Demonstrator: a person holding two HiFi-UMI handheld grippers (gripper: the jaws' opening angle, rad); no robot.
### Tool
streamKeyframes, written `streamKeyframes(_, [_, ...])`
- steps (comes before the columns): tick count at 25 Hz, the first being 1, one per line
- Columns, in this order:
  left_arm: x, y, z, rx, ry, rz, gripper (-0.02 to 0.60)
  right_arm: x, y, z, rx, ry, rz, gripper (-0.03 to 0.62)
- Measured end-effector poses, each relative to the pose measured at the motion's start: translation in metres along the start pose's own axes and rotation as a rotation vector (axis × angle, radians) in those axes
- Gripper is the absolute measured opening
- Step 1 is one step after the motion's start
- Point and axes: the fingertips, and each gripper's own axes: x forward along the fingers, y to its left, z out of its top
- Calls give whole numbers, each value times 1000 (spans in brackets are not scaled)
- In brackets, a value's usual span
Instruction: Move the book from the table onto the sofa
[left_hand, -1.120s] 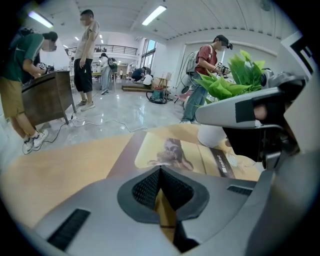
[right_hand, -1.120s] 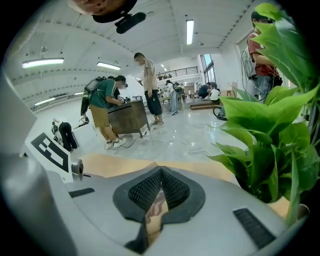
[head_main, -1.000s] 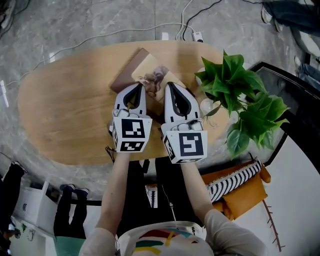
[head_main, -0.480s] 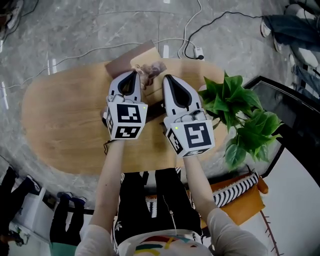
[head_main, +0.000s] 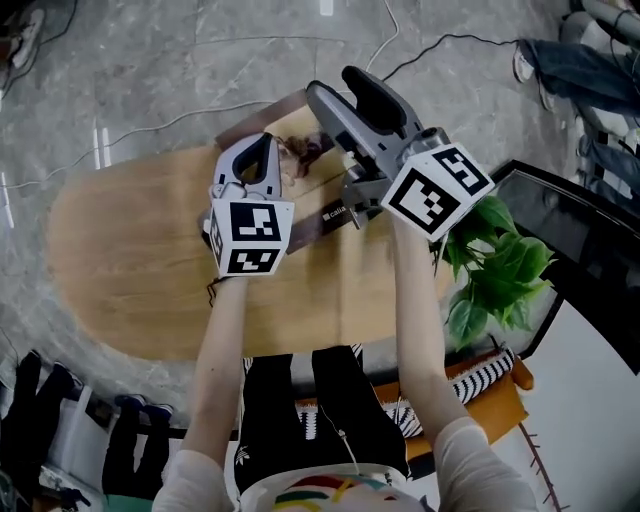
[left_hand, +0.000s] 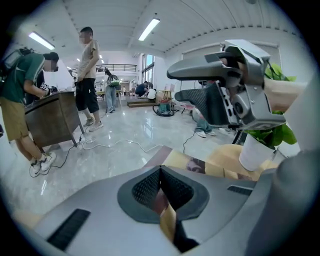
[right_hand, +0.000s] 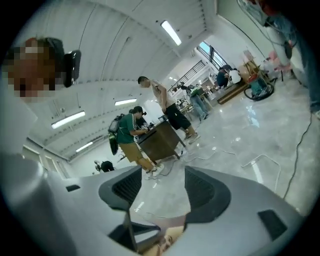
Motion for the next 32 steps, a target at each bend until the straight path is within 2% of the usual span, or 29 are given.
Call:
streamKeyframes(1, [-2,0,2,-7,0,-2,8,8,2,6,24,16,51,255])
streamKeyframes(3, [-5,3,5,-21,-5,-3,8,27,5,8,34,124,168,255])
streamKeyframes(7, [-4,12,11,-44,-25,9,7,64,-8,-26,2,465,330,253])
streamKeyframes(10, [0,11,14,-40,-37,-2,6,67,-37,-60,16,684,331,253])
streamKeyframes(13, [2,9,9,-37,-31,-9,8,63,-60,-92,61,801,303,253])
streamKeyframes(17, [2,5,9,-33,-40,-26,7,47,-80,-123,163,885,289,253])
streamKeyframes(21, [3,6,6,-32,-41,-34,8,39,-70,-135,316,897,399,253])
streamKeyframes(24, [6,5,5,-31,-40,-38,8,37,-62,-142,330,917,460,253])
streamKeyframes(29, [8,3,3,-33,-40,-44,8,38,-58,-151,340,963,461,250])
streamKeyframes(32, [8,3,4,-27,-45,-45,8,37,-59,-156,343,1000,444,216])
